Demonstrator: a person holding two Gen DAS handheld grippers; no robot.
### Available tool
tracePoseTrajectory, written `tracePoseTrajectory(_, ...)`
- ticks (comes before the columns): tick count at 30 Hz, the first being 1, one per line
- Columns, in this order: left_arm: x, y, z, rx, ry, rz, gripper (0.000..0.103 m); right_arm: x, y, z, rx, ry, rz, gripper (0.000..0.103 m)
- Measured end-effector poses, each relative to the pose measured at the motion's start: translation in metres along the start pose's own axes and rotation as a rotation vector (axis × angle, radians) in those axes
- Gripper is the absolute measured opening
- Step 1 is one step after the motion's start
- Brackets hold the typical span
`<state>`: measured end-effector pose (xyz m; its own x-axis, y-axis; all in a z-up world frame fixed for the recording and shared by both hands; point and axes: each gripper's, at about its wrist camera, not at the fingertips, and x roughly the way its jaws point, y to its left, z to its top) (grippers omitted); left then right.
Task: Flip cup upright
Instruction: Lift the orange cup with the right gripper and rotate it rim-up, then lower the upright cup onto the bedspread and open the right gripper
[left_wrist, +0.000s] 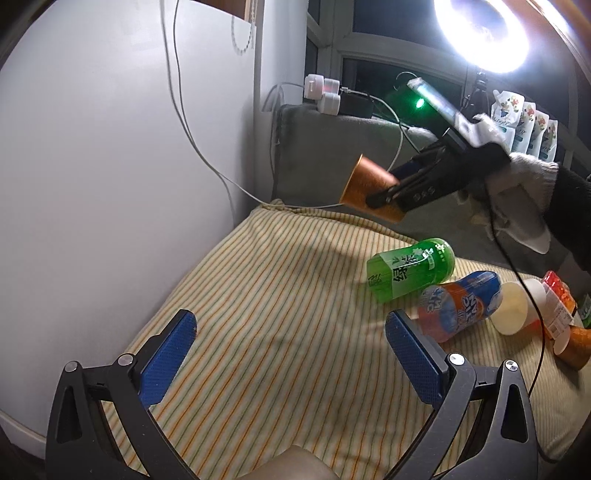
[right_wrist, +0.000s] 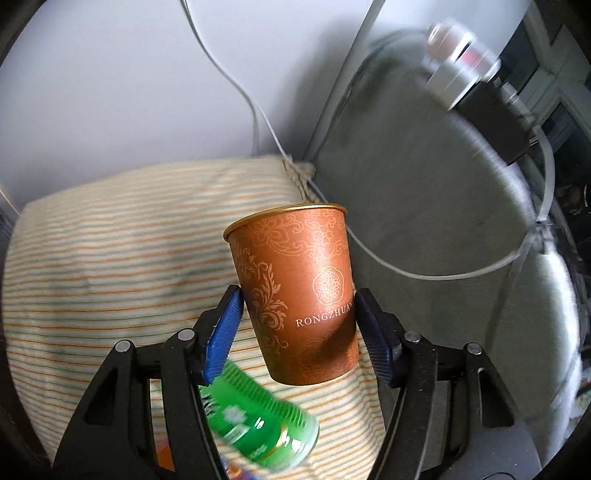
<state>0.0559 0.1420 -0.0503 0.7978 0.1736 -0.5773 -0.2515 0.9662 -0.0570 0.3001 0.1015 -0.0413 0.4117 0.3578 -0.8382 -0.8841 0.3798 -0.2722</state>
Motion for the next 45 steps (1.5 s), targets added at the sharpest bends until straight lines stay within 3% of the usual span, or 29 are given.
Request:
tracePoseTrajectory(5,-0.015,-0.005,0.000,0.014,-0.030,-0.022,0.102,-0.052,0.009,-0.008,0.060,-0.043,0.012,0.065)
tracePoseTrajectory(12,-0.044,-0.012,-0.002,0.026,-0.078,-0.065,0.102,-0.124,0.038,-0.048,0.191,-0.077,-0.016,0.065)
tracePoseTrajectory(19,-0.059,-0.017,-0.019,-0.007,-0.006,-0.244,0.102,-0.182,0.061,-0.118,0.448,-0.092,-0.020,0.065)
tracePoseTrajectory(26,-0.057,-0.036,-0.039,-0.013,0.092,-0.330,0.102,-0.178,0.096,-0.210,0.739,-0.017,0.074,0.065)
tracePoseTrajectory(34,-0.056,-0.063,-0.049,0.026,0.149,-0.382,0.099,-0.139,0.101,-0.277,1.025,0.030,0.198,0.065)
tracePoseTrajectory(42,-0.035,-0.077,-0.049,-0.018,0.267,-0.446,0.098,-0.126,0.104,-0.282,1.046,0.029,0.214,0.068)
tracePoseTrajectory(45,-0.029,-0.082,-0.049,-0.051,0.307,-0.480,0.098,-0.130,0.102,-0.281,1.023,0.021,0.186,0.083)
